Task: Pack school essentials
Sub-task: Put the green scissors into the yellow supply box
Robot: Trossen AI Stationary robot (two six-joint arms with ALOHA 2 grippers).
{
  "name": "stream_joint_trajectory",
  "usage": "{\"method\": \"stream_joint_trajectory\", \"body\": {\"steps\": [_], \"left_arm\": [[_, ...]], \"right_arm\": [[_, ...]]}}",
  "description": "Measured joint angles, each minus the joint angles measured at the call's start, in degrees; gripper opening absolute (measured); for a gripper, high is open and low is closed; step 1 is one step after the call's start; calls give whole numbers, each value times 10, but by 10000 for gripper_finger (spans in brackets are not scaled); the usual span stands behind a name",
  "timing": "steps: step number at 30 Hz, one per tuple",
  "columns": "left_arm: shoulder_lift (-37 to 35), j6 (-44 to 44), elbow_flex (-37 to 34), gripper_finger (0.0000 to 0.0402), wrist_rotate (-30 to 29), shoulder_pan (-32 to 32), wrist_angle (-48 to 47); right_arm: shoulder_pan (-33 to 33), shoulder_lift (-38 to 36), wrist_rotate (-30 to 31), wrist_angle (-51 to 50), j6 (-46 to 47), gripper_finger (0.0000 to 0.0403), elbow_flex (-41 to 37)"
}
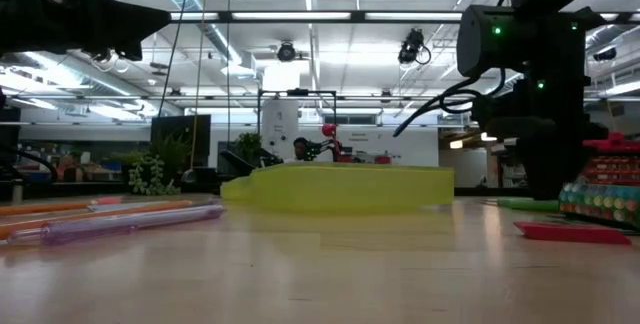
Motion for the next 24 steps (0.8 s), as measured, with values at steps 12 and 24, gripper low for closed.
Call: {"method": "stream_joint_trajectory", "body": {"steps": [12,24], "left_arm": [[0,0,0,29,0,0,-2],[0,0,0,19,0,0,-2]], "right_arm": [[0,-1,-22,10,9,135,-13],[0,-1,-30,10,1,96,-13]]}}
